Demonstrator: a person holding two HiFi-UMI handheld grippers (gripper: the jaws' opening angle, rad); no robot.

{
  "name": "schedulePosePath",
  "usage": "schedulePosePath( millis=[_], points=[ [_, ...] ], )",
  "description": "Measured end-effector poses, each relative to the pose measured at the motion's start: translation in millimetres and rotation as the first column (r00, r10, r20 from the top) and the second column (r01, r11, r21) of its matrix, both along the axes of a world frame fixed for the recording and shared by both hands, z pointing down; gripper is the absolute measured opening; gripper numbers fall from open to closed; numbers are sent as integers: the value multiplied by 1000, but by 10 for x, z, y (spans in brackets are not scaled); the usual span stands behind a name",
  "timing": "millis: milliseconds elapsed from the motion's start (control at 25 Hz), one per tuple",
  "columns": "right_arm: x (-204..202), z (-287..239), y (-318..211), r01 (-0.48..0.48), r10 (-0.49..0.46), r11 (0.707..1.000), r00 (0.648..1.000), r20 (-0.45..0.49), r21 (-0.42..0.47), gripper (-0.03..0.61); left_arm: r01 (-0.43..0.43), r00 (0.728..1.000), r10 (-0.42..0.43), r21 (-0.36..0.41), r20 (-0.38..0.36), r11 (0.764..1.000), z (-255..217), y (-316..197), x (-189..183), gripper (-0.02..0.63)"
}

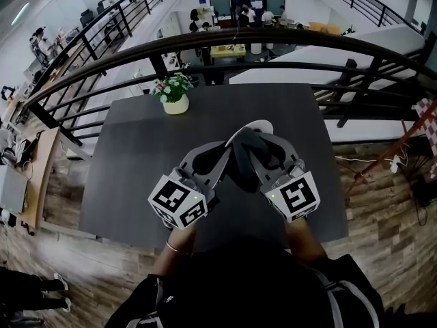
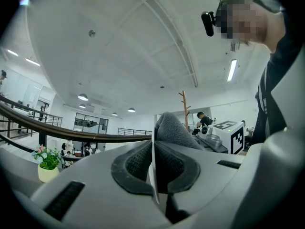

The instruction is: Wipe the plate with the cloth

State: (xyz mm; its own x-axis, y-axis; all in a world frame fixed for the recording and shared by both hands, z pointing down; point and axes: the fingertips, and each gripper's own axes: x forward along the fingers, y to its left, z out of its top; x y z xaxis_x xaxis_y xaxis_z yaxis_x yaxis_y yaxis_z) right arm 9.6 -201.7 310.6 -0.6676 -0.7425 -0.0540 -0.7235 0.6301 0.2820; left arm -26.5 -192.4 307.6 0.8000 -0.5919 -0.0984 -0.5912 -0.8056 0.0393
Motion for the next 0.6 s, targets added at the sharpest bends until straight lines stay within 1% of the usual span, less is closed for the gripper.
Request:
schedulePosePath(
  millis=[160,400,600],
  points=[
    [123,21,-67,-53,53,999,999,1,-11,80,-1,1000,1,-1,-4,1000,-21,15,-18,15],
    [255,96,-139,-93,93,995,996,4,-26,80,-19,1000,19,1,-6,1000,-34,26,2,18],
    [394,150,-194,-137,137,990,991,0,-43,80,-36,999,36,2,-29,999,-75,69,19,23]
  ],
)
